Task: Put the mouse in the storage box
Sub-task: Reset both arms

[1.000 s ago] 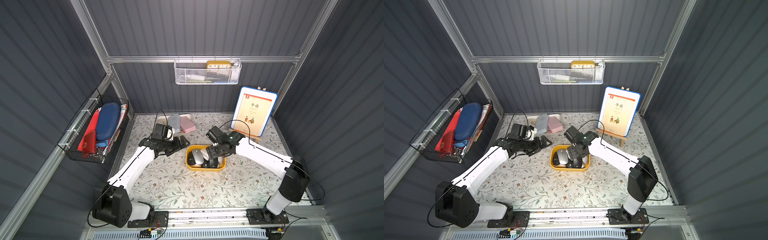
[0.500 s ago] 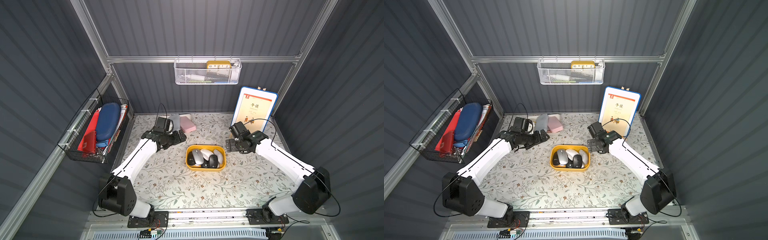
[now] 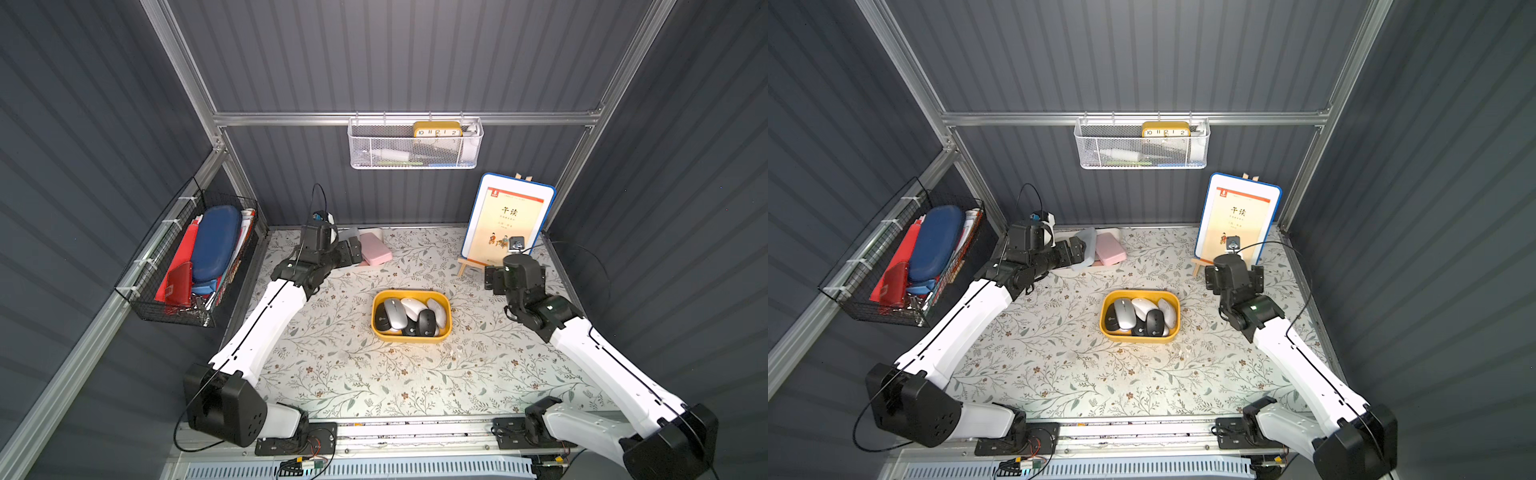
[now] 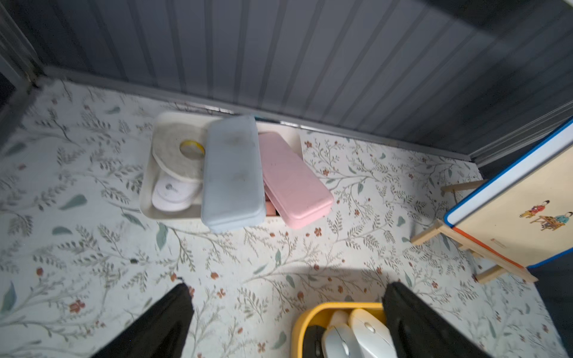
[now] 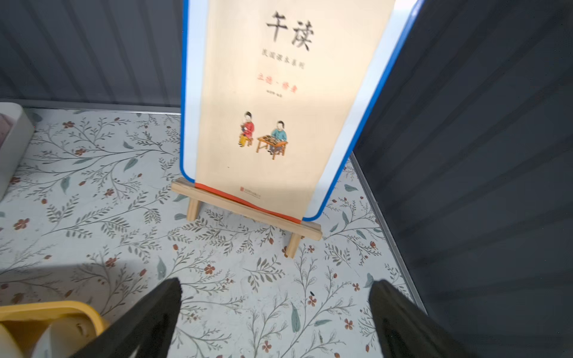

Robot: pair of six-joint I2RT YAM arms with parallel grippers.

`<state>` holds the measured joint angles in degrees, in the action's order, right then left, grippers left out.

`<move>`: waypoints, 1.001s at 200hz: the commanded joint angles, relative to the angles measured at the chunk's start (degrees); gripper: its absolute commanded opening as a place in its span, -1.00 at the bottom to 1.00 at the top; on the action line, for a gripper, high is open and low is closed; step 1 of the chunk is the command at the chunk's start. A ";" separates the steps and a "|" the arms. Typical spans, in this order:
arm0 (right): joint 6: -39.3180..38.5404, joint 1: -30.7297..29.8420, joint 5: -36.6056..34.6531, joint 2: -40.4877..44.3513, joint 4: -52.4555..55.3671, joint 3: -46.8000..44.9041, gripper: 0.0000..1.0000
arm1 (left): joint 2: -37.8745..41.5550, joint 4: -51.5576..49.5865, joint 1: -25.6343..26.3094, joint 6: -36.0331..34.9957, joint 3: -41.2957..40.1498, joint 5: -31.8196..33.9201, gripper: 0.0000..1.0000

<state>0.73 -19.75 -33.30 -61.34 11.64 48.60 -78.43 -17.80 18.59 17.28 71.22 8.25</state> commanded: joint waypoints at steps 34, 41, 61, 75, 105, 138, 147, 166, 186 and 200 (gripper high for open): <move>-9.24 6.28 10.55 -2.91 -33.63 -17.95 0.98 | 2.79 40.53 -8.71 -16.15 -22.77 14.04 0.99; -9.30 6.87 11.04 -4.46 -34.63 -18.67 0.98 | 1.26 41.90 -9.58 -17.38 -24.52 12.39 0.99; -6.08 7.96 14.74 -7.74 -38.00 -20.96 0.98 | -5.84 45.84 -9.92 -17.98 -27.23 12.24 0.99; -5.66 8.03 15.30 -11.50 -42.91 -23.44 0.98 | -9.73 52.59 -10.02 -18.11 -30.03 15.97 0.99; -5.54 9.46 15.24 -14.86 -49.04 -26.44 0.98 | -15.53 69.26 -11.12 -20.34 -36.60 18.81 0.99; -4.73 11.87 18.71 -15.06 -52.13 -27.52 0.98 | -17.39 74.79 -12.79 -19.00 -40.26 15.20 0.99; -4.17 12.67 20.01 -14.58 -52.49 -27.96 0.98 | -17.21 76.32 -15.48 -16.31 -41.18 14.15 0.99; -2.86 14.17 21.47 -14.01 -53.01 -28.55 0.98 | -18.46 83.32 -21.61 -7.92 -45.25 12.23 0.99; -2.08 15.14 22.24 -13.84 -52.90 -28.57 0.98 | -18.48 85.35 -22.54 -8.37 -44.70 8.49 0.99; -1.70 15.80 22.84 -14.06 -52.75 -28.30 0.98 | -19.34 87.53 -22.54 -9.41 -45.01 8.29 0.99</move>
<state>-2.76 -4.99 -12.73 -75.61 -39.62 20.64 -97.51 62.83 -4.51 5.45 26.39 20.82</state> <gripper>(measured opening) 0.989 0.993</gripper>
